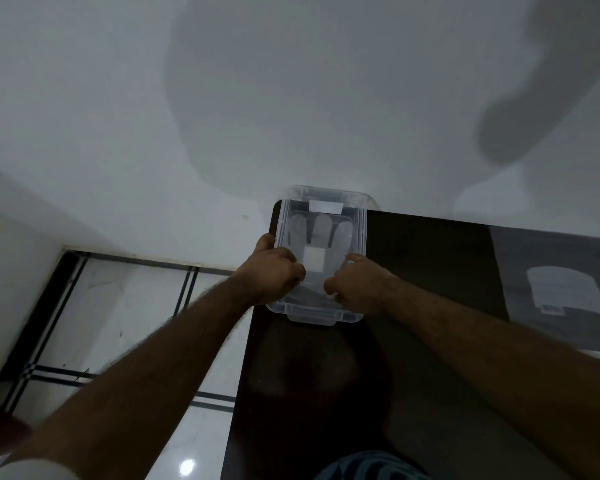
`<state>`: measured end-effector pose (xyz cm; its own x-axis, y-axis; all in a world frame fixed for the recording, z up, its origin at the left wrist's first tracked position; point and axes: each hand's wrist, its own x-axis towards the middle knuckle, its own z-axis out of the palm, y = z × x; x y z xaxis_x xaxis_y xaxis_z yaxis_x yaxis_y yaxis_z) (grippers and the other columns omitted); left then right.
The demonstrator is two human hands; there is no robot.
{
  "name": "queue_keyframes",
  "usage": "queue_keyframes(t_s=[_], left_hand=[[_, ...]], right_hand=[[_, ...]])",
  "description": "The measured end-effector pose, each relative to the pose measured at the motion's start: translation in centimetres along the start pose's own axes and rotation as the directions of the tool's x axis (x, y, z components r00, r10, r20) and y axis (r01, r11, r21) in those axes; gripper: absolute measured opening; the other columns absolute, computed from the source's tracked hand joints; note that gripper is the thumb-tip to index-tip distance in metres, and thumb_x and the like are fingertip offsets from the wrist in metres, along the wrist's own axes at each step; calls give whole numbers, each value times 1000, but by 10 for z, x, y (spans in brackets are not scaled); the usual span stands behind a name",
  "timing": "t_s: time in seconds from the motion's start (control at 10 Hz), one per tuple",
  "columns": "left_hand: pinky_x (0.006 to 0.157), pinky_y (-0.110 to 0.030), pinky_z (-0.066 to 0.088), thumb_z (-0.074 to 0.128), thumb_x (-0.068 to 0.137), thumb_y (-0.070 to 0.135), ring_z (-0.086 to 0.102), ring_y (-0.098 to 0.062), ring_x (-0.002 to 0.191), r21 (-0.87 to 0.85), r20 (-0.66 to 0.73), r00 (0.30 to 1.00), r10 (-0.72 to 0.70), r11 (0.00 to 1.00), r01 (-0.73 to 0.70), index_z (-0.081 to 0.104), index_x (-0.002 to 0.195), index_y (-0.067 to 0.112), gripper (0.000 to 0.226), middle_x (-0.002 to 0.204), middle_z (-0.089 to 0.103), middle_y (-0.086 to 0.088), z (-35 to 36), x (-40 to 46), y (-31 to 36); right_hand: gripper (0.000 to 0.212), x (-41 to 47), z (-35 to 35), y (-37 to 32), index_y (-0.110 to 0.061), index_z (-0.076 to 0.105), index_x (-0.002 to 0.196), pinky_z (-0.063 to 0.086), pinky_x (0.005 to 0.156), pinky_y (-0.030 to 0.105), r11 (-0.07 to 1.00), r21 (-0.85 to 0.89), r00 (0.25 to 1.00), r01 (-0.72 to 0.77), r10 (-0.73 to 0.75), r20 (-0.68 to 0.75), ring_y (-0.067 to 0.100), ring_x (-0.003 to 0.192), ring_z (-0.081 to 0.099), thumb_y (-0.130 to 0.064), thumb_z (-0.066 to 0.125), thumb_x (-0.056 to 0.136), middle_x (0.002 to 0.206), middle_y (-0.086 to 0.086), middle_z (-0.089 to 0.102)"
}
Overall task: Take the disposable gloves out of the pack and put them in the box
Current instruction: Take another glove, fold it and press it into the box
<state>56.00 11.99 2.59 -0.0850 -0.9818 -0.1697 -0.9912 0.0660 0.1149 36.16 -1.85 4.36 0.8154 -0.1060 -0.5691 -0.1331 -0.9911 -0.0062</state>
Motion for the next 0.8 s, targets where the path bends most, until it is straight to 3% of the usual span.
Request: queue_keyframes(t_s=[0.1,0.2,0.4,0.7,0.8], left_hand=[[114,-49,4,56,107,47,56,-18,139,-3,135,991,5,1000,-5,76,117,32,27,127,75,3,-4,3,1],[120,-58,2,42,109,62,48,-17,147,-35,250,968,-2,999,11,79,115,31,49,130,76,6,-7,5,1],[124,-65,2,18,105,75,47,-19,149,36,293,955,51,997,-65,84,110,29,80,116,80,10,-1,2,-1],[123,-66,-22,2,95,85,44,-24,153,165,376,919,117,968,-191,84,94,22,103,102,81,2,-10,-2,5],[122,-64,-24,1,95,85,47,-26,151,184,325,933,154,958,-222,84,99,24,103,103,81,3,-17,-1,5]], right_hand=[[40,1,-3,0,-22,61,141,28,128,55,1000,-6,997,27,-26,78,33,143,54,-36,63,103,147,9,63],[42,2,-7,1,-26,61,143,28,128,54,999,4,990,52,-52,130,32,144,52,-32,66,102,149,7,62],[36,2,-16,-1,-21,65,138,21,131,55,988,-93,966,120,-94,242,33,147,48,-26,65,102,149,7,60],[32,16,-14,-7,-26,66,134,20,128,61,967,-201,947,154,-86,311,31,140,55,-34,64,104,138,4,66],[32,17,-19,-6,-27,66,135,18,128,60,964,-219,955,153,-87,282,30,138,56,-36,63,104,136,3,68]])
